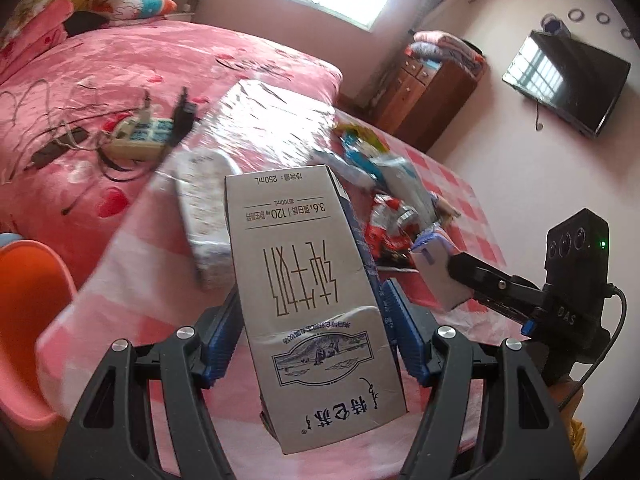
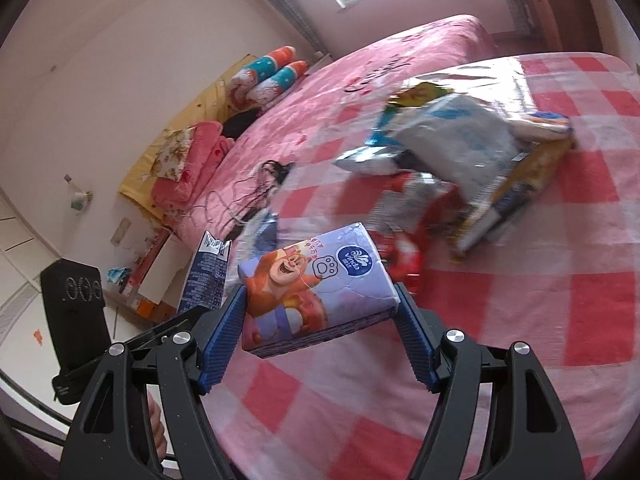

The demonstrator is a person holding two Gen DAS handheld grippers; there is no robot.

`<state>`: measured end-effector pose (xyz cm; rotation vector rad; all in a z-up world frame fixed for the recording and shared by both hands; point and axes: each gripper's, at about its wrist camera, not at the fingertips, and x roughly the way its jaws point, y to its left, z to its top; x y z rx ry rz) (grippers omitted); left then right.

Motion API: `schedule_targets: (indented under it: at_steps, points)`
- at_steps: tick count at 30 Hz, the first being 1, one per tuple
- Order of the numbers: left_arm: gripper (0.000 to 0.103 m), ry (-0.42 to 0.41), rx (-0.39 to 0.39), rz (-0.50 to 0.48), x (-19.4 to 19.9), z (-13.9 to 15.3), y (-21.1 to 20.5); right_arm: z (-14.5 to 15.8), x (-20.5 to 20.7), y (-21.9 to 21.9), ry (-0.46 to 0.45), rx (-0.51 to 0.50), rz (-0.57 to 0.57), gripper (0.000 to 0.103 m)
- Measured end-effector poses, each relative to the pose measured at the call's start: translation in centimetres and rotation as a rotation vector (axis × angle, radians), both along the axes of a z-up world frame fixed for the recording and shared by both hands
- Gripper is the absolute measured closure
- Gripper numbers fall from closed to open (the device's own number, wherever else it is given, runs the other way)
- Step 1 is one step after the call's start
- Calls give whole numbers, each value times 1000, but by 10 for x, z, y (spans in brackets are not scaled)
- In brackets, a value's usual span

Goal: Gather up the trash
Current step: 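Carry the carton and tissue pack to the orange bucket and open both tools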

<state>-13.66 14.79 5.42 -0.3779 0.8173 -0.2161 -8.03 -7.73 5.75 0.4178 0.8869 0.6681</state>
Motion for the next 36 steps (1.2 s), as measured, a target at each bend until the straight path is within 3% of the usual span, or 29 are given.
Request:
schedule_targets:
  at_steps: [6, 12, 21, 24, 25, 26, 27, 30, 36]
  points:
    - [34, -22, 13, 111, -16, 5, 56, 7, -1, 51, 10, 9, 95, 31]
    - [34, -5, 43, 286, -36, -5, 127, 19, -1, 122, -17, -10, 229, 31]
    - [34, 82, 42, 535, -66, -56, 226, 23, -14, 252, -68, -50, 458, 30]
    - [34, 117, 16, 582, -73, -78, 248, 14, -23, 295, -80, -93, 520, 28]
    - [34, 125, 12, 602, -74, -85, 255, 10, -25, 307, -88, -107, 528, 21]
    - [33, 137, 12, 620, -76, -92, 262, 6, -25, 314, -93, -117, 526, 11]
    - [33, 153, 11, 636, -76, -98, 268, 0, -25, 320, -95, -128, 520, 9]
    - [20, 185, 6, 681, -85, -115, 281, -14, -24, 328, -47, -108, 515, 9]
    - [18, 180, 51, 660, -91, -117, 280, -11, -20, 302, -30, -66, 439, 8]
